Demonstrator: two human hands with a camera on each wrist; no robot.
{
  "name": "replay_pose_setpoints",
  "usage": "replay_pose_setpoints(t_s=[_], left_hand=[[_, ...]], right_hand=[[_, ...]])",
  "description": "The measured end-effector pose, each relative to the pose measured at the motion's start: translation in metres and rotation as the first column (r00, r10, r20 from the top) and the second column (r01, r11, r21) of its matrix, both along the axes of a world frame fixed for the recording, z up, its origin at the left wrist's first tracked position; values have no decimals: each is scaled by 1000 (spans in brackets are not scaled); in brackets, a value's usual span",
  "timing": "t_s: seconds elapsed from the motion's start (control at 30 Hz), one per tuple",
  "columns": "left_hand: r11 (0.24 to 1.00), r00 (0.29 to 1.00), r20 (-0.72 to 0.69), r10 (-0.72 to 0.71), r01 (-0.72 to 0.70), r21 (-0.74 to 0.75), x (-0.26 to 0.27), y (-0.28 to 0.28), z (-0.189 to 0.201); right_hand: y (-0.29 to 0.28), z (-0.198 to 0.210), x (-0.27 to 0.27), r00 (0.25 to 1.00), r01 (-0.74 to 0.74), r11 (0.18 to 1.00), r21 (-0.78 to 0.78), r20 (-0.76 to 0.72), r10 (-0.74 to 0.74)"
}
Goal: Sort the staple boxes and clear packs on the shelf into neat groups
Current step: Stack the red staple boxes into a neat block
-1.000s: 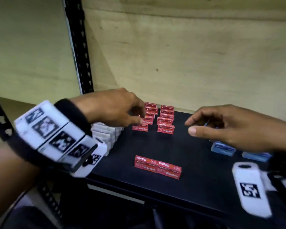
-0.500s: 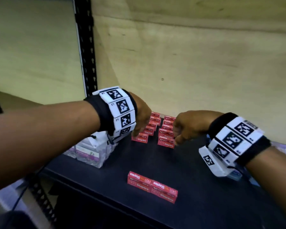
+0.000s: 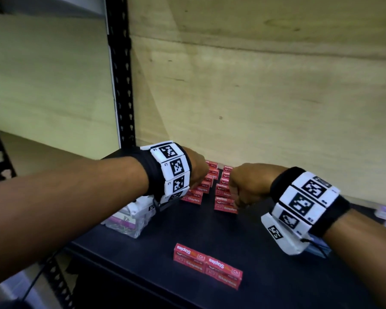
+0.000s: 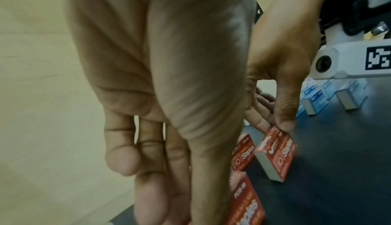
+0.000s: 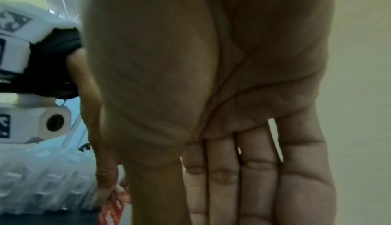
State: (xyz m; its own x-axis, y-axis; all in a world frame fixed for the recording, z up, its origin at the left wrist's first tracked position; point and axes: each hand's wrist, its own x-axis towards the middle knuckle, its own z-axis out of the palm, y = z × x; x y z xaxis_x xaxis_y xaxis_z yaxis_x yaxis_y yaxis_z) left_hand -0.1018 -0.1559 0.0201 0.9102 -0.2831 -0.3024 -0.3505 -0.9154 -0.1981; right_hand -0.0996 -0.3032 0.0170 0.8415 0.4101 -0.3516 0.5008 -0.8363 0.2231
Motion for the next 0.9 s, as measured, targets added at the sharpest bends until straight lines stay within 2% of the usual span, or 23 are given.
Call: replay_pose_setpoints(t_s=[0.03, 0.07, 0.13, 0.3, 0.43, 0.9], left_hand=[[998, 999, -15, -51, 51, 39, -1, -2, 2], [998, 998, -35, -57, 58, 30, -5, -3, 5], [992, 995, -92, -43, 54, 116, -14, -1, 13], [994, 993, -64, -103, 105, 27, -29, 12, 8], [990, 985, -102, -140, 137, -32, -46, 20, 1], [980, 968, -163, -192, 179, -90, -79, 28, -9]], right_hand=[[-3, -2, 0, 1000, -13, 1000, 20, -3, 13], [-7, -1, -4, 999, -11, 999, 44, -36, 13], [-17, 2, -13, 997, 2, 993, 115, -72, 7], [-36, -2, -44, 989, 5, 972, 235, -145, 30], [-46, -6, -65, 973, 45, 961, 271, -230, 19], [-46, -12, -99, 989, 8, 970, 242, -143, 27]])
